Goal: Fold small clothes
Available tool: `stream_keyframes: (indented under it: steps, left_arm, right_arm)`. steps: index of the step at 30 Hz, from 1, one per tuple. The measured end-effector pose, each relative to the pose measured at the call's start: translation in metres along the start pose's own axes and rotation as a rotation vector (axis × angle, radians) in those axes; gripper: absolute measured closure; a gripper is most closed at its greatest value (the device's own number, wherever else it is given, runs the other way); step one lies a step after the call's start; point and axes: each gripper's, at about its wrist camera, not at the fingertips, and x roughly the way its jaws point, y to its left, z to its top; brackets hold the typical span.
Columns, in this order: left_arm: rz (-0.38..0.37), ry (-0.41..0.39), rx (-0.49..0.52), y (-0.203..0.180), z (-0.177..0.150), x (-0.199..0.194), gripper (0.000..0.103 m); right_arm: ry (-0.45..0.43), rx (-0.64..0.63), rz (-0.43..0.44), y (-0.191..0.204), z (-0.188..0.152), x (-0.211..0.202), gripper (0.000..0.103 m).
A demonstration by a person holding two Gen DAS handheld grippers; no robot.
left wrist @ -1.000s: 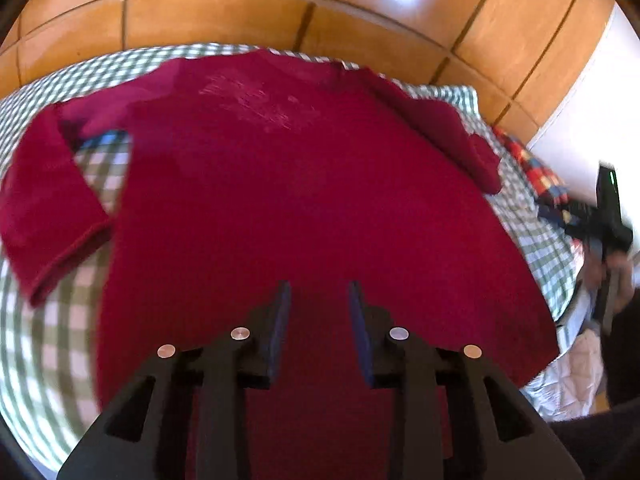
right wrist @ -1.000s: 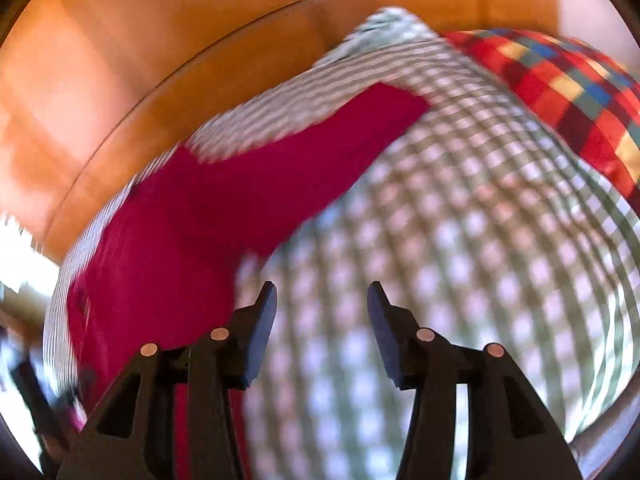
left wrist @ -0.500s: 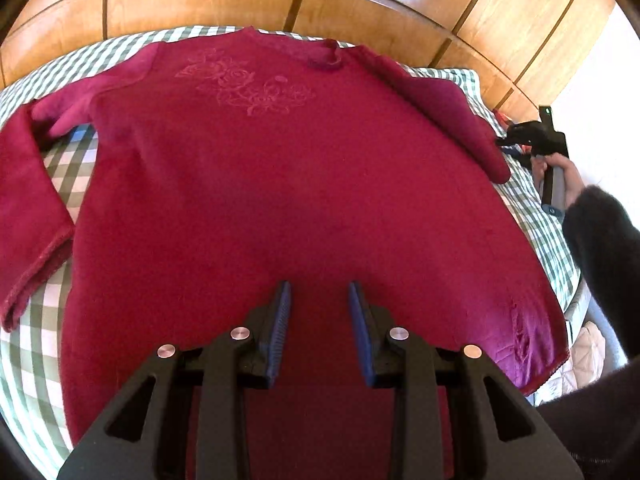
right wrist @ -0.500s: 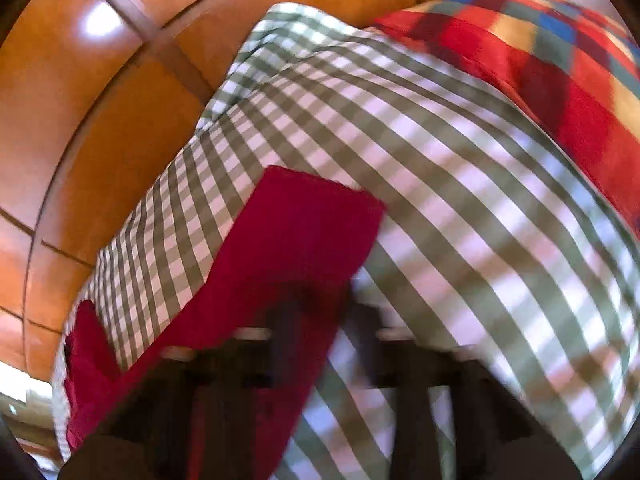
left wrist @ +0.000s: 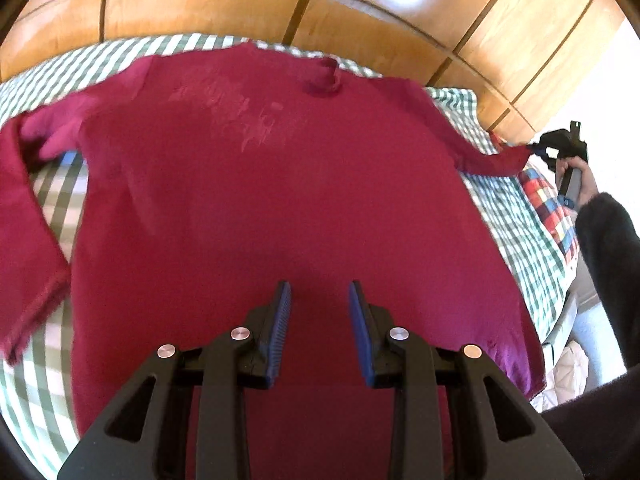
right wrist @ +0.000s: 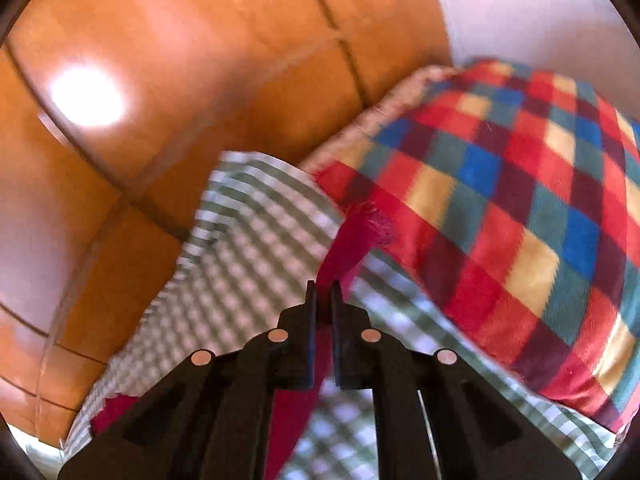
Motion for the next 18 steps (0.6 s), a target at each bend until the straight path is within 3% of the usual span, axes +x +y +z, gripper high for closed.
stream_keyframes:
  steps: [4, 8, 15, 16, 17, 18]
  left_arm:
    - [-0.024, -0.041, -0.003, 0.003, 0.011, -0.008, 0.074]
    - [-0.042, -0.078, -0.033, 0.015, 0.019, -0.017, 0.074]
    - [-0.089, -0.128, -0.145, 0.045, 0.028, -0.028, 0.074]
    - [-0.084, -0.134, -0.159, 0.049, 0.029, -0.029, 0.069]
    - [-0.082, -0.141, -0.178, 0.056, 0.032, -0.03, 0.067]
    - [-0.083, -0.151, -0.197, 0.063, 0.034, -0.031, 0.065]
  right_arm:
    - [-0.039, -0.118, 0.185, 0.074, -0.016, -0.045, 0.098]
    - [-0.009, -0.296, 0.405, 0.174, -0.067, -0.086, 0.098]
    - [0.18, -0.634, 0.631, 0.336, -0.212, -0.089, 0.097]
    - [0.207, -0.673, 0.656, 0.349, -0.227, -0.088, 0.097]
    - [0.234, -0.723, 0.676, 0.364, -0.248, -0.089, 0.093]
    - [0.239, -0.748, 0.687, 0.371, -0.26, -0.091, 0.075]
